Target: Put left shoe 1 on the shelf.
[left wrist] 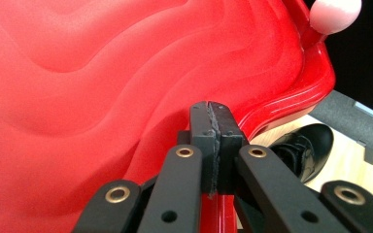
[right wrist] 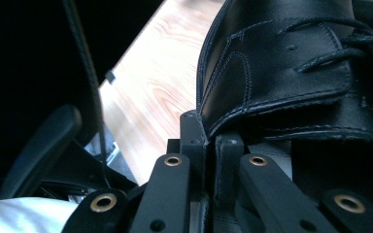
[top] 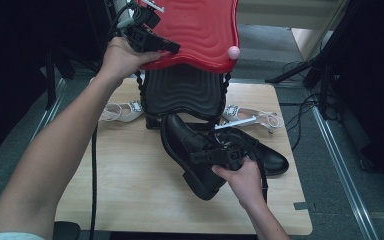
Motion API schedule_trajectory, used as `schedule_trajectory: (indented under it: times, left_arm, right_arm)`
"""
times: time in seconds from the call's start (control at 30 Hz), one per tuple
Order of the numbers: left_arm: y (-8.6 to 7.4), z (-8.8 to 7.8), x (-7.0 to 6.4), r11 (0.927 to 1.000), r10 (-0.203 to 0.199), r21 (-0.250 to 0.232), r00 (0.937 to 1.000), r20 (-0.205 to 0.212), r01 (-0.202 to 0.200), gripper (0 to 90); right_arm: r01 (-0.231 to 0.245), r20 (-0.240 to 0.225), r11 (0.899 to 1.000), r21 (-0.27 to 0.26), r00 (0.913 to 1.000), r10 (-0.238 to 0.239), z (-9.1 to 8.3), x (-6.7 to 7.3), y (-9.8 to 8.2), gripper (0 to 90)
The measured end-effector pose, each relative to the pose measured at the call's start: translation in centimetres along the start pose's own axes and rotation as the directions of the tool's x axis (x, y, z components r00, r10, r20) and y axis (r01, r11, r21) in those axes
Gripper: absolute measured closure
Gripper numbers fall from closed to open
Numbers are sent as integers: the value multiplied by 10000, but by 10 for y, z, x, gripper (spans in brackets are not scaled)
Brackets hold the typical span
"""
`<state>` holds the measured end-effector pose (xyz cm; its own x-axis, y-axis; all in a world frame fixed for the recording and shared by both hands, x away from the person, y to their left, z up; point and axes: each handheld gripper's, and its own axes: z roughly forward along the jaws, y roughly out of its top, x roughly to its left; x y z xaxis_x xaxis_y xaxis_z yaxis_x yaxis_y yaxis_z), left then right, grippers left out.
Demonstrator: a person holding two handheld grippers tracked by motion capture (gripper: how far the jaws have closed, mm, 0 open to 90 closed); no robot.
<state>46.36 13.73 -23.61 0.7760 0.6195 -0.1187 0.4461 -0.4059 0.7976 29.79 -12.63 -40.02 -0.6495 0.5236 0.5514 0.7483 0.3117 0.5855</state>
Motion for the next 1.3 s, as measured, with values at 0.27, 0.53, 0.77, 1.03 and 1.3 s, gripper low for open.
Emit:
schedule_trajectory:
  times: [0.27,0.53,0.77,1.03,1.3]
  left_arm:
    - [-1,-1,-2,9998,-202,-14,9998,-47,202,900]
    - [-1,-2,-5,9997,-211,78,9998,-67,212,900]
    - [-2,-3,-6,9995,-302,74,9995,57,301,900]
    - [-2,-3,-7,9996,-275,73,9996,7,275,900]
    - [-2,-3,-7,9995,-307,96,9995,4,307,900]
  right_arm:
    - [337,258,9972,-666,9992,-320,-14,9,25,875]
    - [668,1212,9940,-866,9910,-560,-4,5,59,875]
    - [1210,2089,9845,-1267,9735,-928,12,2,83,876]
    - [1860,2825,9696,-1592,9496,-1358,35,0,99,875]
    - [2434,3324,9477,-2063,9284,-1660,53,-3,110,875]
